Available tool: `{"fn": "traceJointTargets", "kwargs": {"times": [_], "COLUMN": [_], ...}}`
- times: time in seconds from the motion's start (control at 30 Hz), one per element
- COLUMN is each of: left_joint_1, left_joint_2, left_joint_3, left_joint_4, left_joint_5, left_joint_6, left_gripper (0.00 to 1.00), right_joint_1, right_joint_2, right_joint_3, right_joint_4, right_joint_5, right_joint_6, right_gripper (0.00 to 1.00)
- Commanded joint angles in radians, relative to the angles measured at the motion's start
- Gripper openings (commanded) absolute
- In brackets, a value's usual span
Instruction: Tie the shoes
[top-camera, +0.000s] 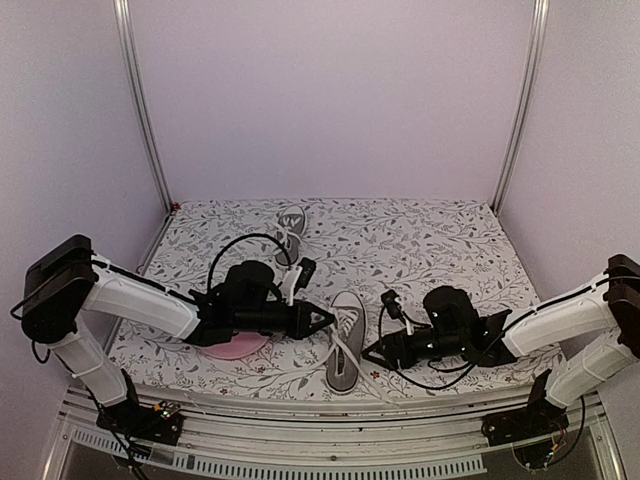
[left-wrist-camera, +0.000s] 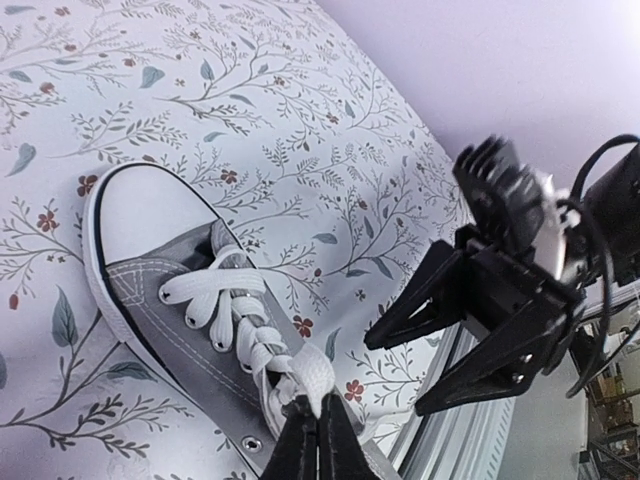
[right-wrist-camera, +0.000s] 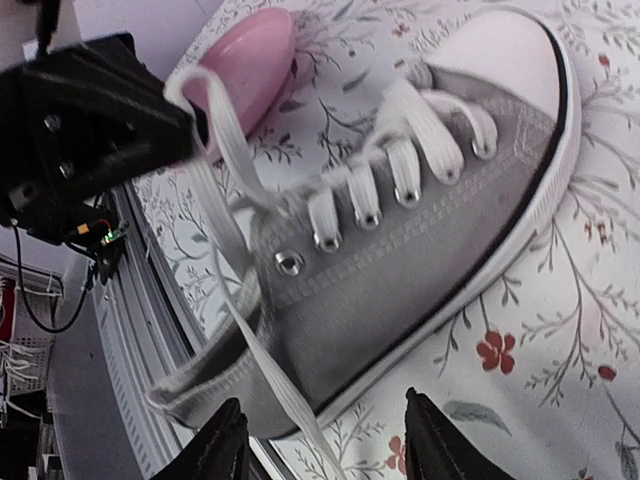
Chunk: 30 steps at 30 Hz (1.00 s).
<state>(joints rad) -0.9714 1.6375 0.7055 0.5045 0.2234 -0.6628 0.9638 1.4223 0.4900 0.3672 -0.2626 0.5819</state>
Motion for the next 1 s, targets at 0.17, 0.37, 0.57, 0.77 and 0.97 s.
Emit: {"fn": "traceJointTargets", "kwargs": {"times": [0.17, 0.37, 0.57, 0.77, 0.97], "left_joint_1": [0.010, 0.010, 0.010, 0.010, 0.010], "left_joint_2": [-0.022, -0.019, -0.018, -0.018, -0.025], "left_joint_3": [-0.011, -0.009, -0.008, -0.009, -0.013], "left_joint_4": [0.021, 0.014, 0.014, 0.016, 0.021], "left_joint_5": [-0.010, -0.008, -0.010, -0.010, 0.007], "left_joint_6": [0.003, 0.002, 0.003, 0.004, 0.025], "left_gripper": [0.00, 0.00, 0.00, 0.00, 0.00], "right_joint_1": [0.049, 0.052, 0.054, 0.056, 0.054], "right_joint_2": [0.001, 0.080, 0.156, 0.201, 0.079], "right_joint_3": [-0.118, -0.090, -0.058, -0.037, -0.046], "right_joint_4": [0.110, 0.159, 0.184, 0.183, 0.087], "right_joint_5": [-0.069, -0.119, -0.165, -0.169, -0.041], "right_joint_6": [-0.033, -0.068, -0.091, -0.099, -0.060], "right_gripper": [0.50, 0.47, 0.45, 0.15, 0.03]}}
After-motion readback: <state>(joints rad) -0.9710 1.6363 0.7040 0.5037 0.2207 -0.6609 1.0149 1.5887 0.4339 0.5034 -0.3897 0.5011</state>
